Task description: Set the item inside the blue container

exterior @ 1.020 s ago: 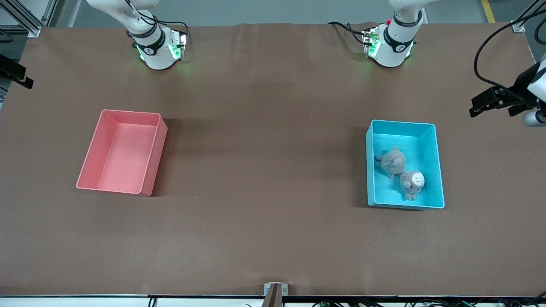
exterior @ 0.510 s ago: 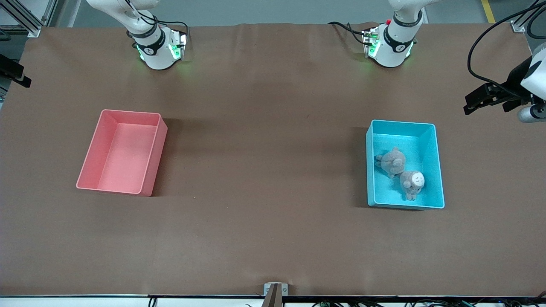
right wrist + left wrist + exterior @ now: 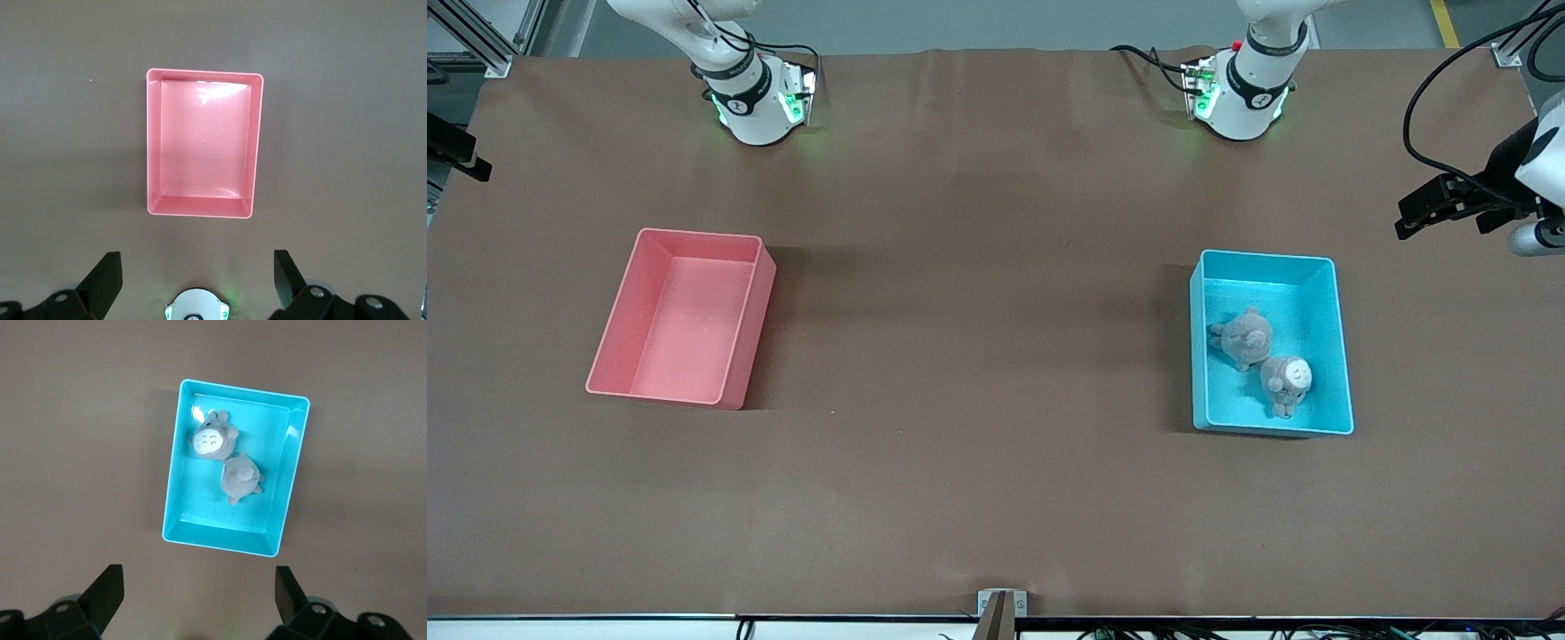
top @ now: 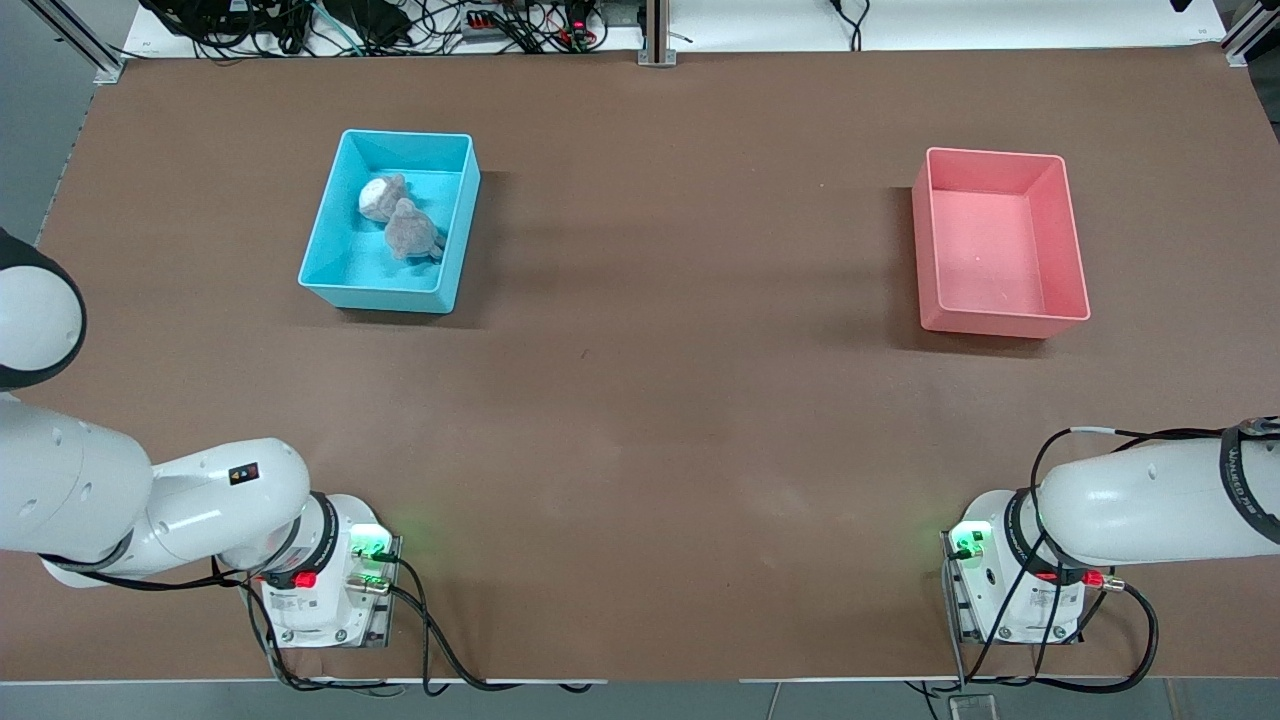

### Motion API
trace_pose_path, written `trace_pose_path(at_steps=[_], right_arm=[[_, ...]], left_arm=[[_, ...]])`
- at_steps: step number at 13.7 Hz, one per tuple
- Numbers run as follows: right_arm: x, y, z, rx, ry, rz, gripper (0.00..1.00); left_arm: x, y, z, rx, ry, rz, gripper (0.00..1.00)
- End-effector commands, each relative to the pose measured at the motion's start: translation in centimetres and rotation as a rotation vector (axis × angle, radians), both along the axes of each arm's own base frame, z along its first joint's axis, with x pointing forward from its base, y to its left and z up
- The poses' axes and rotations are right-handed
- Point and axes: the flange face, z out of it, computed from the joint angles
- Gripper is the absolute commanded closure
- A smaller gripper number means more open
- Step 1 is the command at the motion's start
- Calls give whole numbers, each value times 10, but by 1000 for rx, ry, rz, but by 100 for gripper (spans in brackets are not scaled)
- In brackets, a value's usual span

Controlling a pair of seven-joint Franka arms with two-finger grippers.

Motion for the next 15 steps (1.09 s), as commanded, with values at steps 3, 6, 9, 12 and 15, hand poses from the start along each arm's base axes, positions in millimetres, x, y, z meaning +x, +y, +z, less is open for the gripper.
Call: trace_pose_path(at_steps=[3,6,9,12,15], right_arm=[[-15,8,0,19,18,20,0],[-20,9,4,32,20,22,0],[-19,10,5,34,7,24,0],[-17,19,7,29,-5,39,0],[-17,18,8,28,-8,39,0]], left_arm=[[-2,-3,4,-7,-6,3,0],[-1,-5,4,-7,-11,0,0],[-1,-16,3,-1,-12,-21,0],[-2,-15,3,0,-10,-19,0],[-3,-16,6,-1,-16,-26,0]])
